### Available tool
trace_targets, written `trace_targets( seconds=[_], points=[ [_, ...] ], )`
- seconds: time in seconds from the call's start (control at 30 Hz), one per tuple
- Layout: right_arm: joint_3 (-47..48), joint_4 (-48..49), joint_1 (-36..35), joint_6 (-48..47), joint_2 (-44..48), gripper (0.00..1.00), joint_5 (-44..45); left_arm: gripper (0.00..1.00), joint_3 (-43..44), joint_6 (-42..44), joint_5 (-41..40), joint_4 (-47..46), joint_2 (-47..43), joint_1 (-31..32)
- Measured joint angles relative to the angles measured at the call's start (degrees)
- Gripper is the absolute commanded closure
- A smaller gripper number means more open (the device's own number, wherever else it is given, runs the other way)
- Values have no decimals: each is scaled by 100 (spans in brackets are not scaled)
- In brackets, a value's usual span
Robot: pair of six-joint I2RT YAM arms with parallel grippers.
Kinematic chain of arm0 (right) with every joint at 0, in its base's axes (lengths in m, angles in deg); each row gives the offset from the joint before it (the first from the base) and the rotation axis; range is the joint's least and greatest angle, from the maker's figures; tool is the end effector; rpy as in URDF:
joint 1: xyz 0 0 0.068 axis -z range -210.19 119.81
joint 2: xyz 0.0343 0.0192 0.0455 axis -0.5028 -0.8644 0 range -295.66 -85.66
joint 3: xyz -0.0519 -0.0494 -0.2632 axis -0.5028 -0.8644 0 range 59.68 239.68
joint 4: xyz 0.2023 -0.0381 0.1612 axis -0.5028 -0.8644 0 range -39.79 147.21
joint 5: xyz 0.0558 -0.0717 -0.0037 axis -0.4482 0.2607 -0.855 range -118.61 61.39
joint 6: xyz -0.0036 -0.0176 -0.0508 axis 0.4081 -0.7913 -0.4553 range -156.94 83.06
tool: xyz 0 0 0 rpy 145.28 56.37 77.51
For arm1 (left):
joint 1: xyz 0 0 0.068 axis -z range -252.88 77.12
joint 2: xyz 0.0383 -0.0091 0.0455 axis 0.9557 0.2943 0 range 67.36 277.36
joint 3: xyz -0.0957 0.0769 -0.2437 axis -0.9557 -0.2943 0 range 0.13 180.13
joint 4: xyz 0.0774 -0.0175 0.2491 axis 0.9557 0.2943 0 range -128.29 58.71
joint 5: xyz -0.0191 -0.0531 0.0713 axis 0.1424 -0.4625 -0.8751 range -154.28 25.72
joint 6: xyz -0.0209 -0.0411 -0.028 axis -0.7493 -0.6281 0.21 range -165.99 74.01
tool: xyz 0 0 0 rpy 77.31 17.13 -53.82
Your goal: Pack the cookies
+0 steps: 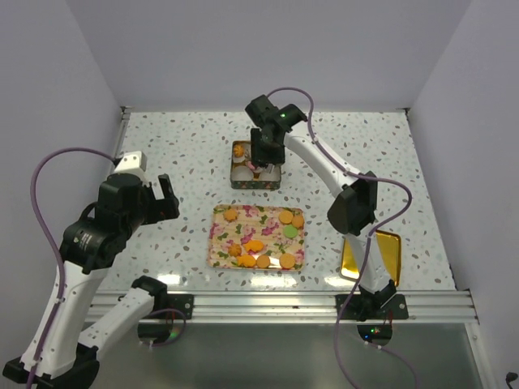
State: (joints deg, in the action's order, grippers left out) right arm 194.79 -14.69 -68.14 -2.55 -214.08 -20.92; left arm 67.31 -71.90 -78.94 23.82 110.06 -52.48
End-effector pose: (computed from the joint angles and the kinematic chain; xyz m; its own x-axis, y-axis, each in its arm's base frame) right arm 0.3707 0.2830 0.3092 -0.9100 0.0001 -0.4146 -0.0621 0.9887 0.1365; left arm 0.1062 -0.0298 0.3825 -0.5801 -0.2354 -0.7798 -0.1156 0.9714 -0.2072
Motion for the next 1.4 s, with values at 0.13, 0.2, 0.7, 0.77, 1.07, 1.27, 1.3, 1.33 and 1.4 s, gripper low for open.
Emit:
trace_targets(
  seconds=[0.13,0.2,0.7,0.77,1.07,1.27,1.3,1.33,1.4],
  points=[
    [22,33,15,-15,0,44,0,0,0,0,0,-59,59,0],
    [22,39,24,-17,0,44,0,0,0,0,0,-83,57,0],
    [-63,13,48,-17,369,46,2,0,0,-11,-15,-61,50,0],
    [-109,11,24,-22,621,45,7,0,0,-28,-15,-33,22,0],
    [-1078,17,-752,-85,2024,44,39,0,-9,-238,-131,7,-227,0],
    [-2096,50,-1248,-83,2490,42,-144,0,507,-612,-234,621,24,0],
    [-2312,83,-1250,-74,2579,42,-164,0,688,-654,-236,728,85,0],
    [-2533,144,-1259,-63,2673,42,-177,0,841,-664,-245,809,114,0],
    [-2918,236,-1281,-48,2850,43,-188,0,1003,-669,-254,907,35,0]
  ],
)
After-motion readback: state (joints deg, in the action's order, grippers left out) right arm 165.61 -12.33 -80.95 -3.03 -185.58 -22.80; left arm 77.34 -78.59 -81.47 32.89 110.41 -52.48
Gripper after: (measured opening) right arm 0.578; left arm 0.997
